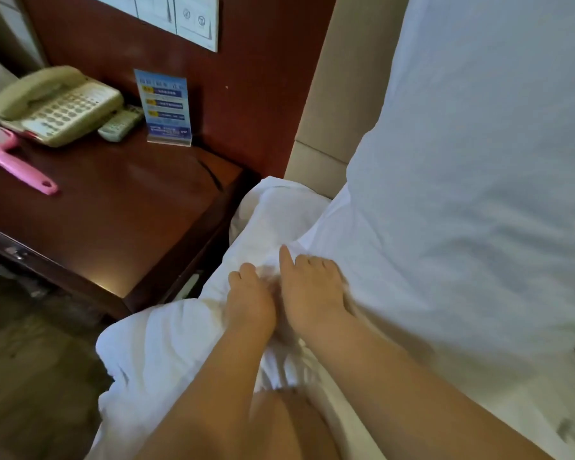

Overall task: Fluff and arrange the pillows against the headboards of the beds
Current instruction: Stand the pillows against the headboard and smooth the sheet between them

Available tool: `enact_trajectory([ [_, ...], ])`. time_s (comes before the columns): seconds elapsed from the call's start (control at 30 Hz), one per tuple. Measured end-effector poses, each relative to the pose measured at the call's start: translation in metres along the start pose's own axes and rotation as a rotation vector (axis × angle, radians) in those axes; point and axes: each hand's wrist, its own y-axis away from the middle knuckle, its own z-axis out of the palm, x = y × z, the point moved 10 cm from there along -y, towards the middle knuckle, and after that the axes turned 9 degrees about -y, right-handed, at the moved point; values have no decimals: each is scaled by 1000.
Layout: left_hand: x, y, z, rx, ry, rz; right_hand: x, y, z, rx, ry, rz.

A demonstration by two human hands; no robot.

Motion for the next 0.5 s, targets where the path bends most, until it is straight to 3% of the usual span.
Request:
enact_trajectory([
  [0.17,-10,-4,0,4,-79,54,-1,-26,21,-91,-53,50],
  [0.33,-20,1,-6,5,164,46,-16,-30,25,-50,-98,8],
  [0.4,-20,-2,-6,-24,149,67,-15,-32,22,-18,-150,37],
  [0.5,-22,-3,-10,-4,104,97,-12,-33,31,-112,-256,74],
])
